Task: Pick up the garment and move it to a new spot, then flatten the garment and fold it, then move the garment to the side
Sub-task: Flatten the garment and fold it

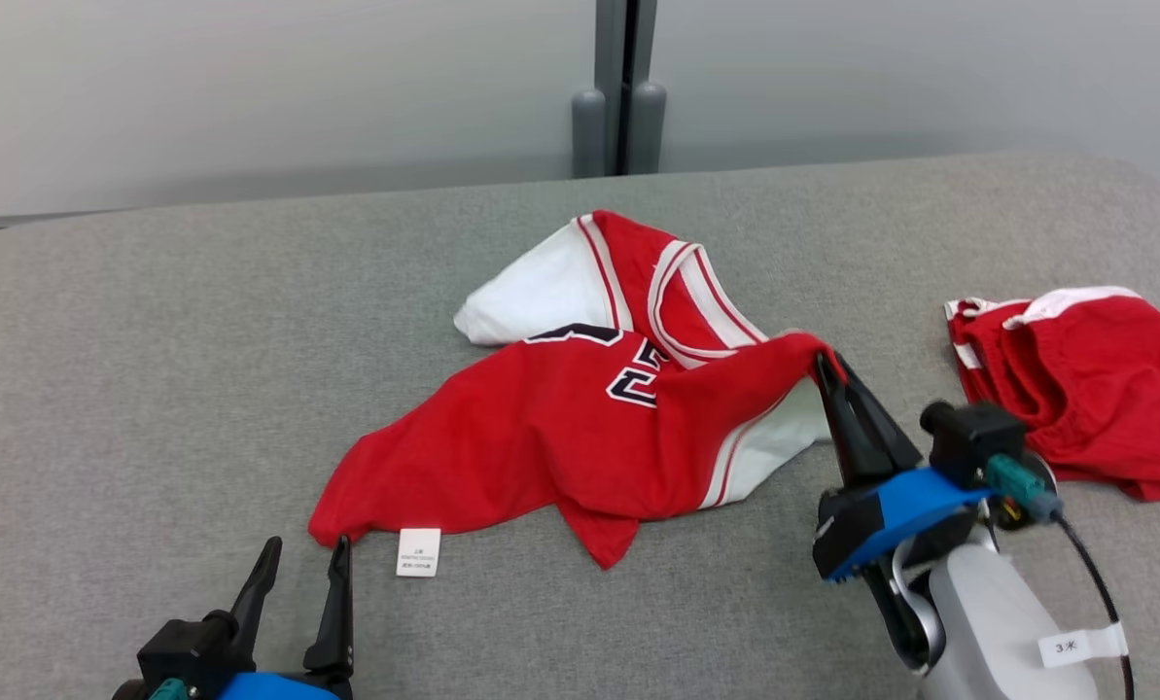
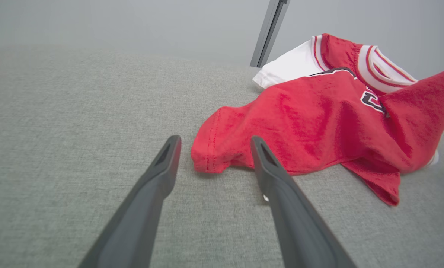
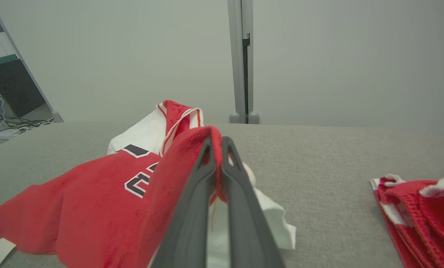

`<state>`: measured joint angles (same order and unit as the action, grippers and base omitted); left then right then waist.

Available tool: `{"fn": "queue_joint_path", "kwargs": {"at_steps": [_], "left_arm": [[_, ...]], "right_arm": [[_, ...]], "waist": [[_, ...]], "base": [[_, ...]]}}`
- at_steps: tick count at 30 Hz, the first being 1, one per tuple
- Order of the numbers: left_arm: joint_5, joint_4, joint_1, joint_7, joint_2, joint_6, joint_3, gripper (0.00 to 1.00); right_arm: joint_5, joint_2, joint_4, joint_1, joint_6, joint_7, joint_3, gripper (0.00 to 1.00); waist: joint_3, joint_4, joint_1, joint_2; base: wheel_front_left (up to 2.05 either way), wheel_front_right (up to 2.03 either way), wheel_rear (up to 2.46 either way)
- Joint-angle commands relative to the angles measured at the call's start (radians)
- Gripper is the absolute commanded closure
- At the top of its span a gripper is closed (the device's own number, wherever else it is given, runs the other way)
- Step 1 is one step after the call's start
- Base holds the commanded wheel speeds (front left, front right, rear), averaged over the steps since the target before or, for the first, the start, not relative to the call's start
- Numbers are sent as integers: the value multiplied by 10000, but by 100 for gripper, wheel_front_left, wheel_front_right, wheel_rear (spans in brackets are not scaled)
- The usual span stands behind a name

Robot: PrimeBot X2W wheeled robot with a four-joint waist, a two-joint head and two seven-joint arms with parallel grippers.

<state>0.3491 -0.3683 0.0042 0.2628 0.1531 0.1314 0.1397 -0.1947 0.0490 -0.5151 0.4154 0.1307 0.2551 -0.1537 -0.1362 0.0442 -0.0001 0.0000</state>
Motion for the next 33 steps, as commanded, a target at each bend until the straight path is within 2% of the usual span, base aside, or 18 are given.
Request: {"fn": "queue_joint_path", "kwargs": {"at_steps": [1,2,6,13,18,22,24,25,27,33], "left_arm": [[52,115,-140,23,156,-17,80,0],[99,154,-191,23,212,-17,161,0],[255,234,-351,23,454,-17,297,0],[570,115,-588,22,944,-17,331,0],[845,-427,-786,23,1093,-17,-9,0],[938,-1108,-849,-16,1245,-15,429,0],[1026,-1497,-869,-52,1318,-15,705,55],[1075,-1629,-906,-67,1339,-15,775,100],[1201,-1734,-954,-63,1333,-15,781,100],[1184,-1310,-1199,6,1452,-23,-226,100]], "right_arm": [[164,34,-229,-293,0,-2,115,20],[217,28,-309,-333,2,31,168,0],[200,28,-444,-607,0,99,50,0],[-45,36,661,-996,0,110,-428,0],[-188,33,1316,-1323,0,111,-634,0],[-231,35,1570,-1527,0,112,-677,0],[-206,30,1625,-1607,0,112,-654,0],[-207,35,1627,-1646,0,112,-620,0],[-177,33,1617,-1721,0,112,-542,0],[-119,30,1316,-1920,0,114,-333,0]], "waist": [[-126,83,1,0],[-202,109,1,0],[-485,243,1,0],[-966,701,1,0],[-1316,1055,1,0],[-1470,1235,1,0],[-1464,1275,1,0],[-1440,1282,1,0],[-1353,1250,1,0],[-1180,998,1,0]], "base": [[0,0,0],[0,0,0],[0,0,0],[0,0,0],[0,0,0],[0,0,0],[0,0,0],[0,0,0],[0,0,0],[0,0,0]]}}
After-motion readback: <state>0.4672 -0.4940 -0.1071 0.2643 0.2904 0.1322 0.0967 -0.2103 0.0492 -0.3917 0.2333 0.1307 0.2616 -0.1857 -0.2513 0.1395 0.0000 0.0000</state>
